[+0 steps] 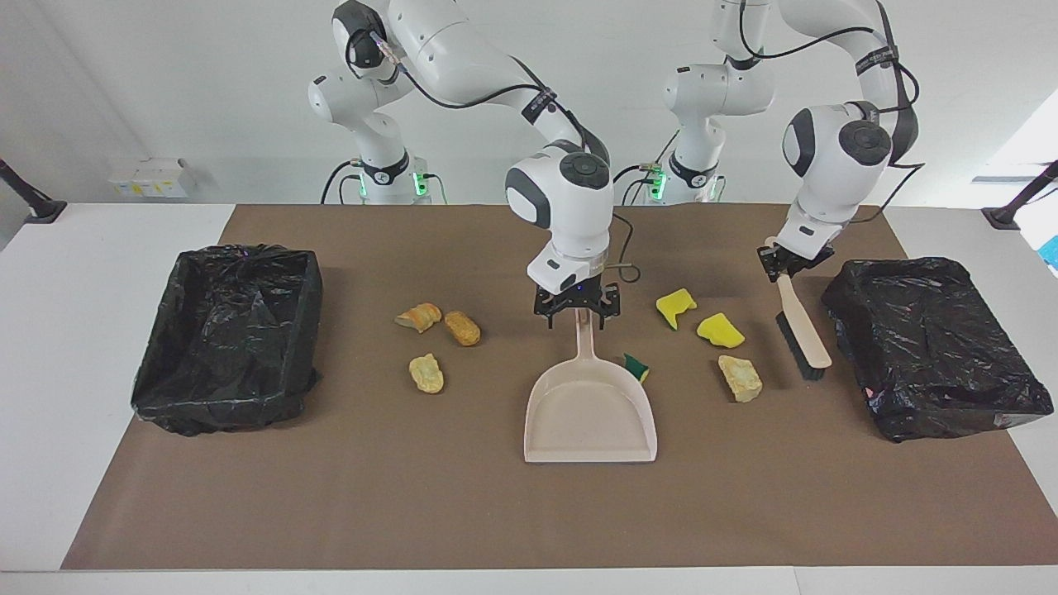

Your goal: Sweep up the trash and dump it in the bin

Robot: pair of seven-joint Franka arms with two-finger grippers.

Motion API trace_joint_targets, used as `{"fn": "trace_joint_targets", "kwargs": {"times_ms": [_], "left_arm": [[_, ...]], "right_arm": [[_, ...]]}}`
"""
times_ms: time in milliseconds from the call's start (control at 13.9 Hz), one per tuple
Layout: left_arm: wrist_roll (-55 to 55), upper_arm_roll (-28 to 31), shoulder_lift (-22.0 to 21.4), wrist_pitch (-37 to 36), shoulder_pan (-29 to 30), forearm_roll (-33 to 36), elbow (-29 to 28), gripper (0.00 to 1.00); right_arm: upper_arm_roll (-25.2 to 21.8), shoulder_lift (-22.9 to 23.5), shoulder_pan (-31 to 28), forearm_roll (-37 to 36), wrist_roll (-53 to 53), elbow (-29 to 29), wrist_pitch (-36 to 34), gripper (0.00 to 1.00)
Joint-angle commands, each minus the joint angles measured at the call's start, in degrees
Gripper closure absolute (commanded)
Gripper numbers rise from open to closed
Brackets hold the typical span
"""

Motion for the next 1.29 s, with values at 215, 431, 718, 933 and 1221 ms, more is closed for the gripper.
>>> {"fn": "trace_joint_targets", "kwargs": {"times_ms": [215, 431, 718, 933, 1221], "left_arm": [[10.83, -0.63, 2.56, 0.14, 1.48, -1.03, 4.17, 1.00], [18.99, -0.63, 3.18, 0.84, 3.93, -0.94, 4.71, 1.00], [26.76, -0.54, 5.46, 1.90, 4.47, -0.94, 8.22, 1.00], [27.02, -0.54, 6.61, 1.02, 4.29, -0.24, 9.89, 1.00], [26.94, -0.63, 7.67, 0.58, 3.94, 1.17, 10.24, 1.00]], "right_arm": [[-0.06, -0.50, -0.49, -0.02, -3.34, -3.36, 3.06, 0.69], [-0.06, -0.42, -0.84, -0.90, -3.52, -2.84, 2.80, 0.77], [-0.06, -0.42, -0.93, -0.81, -3.61, -2.84, 2.97, 0.56], [-0.15, -0.59, -1.45, -0.90, -3.87, -2.75, 2.80, 0.47], [-0.23, -0.68, -1.63, -1.25, -9.21, -2.66, 2.97, 0.76]]}}
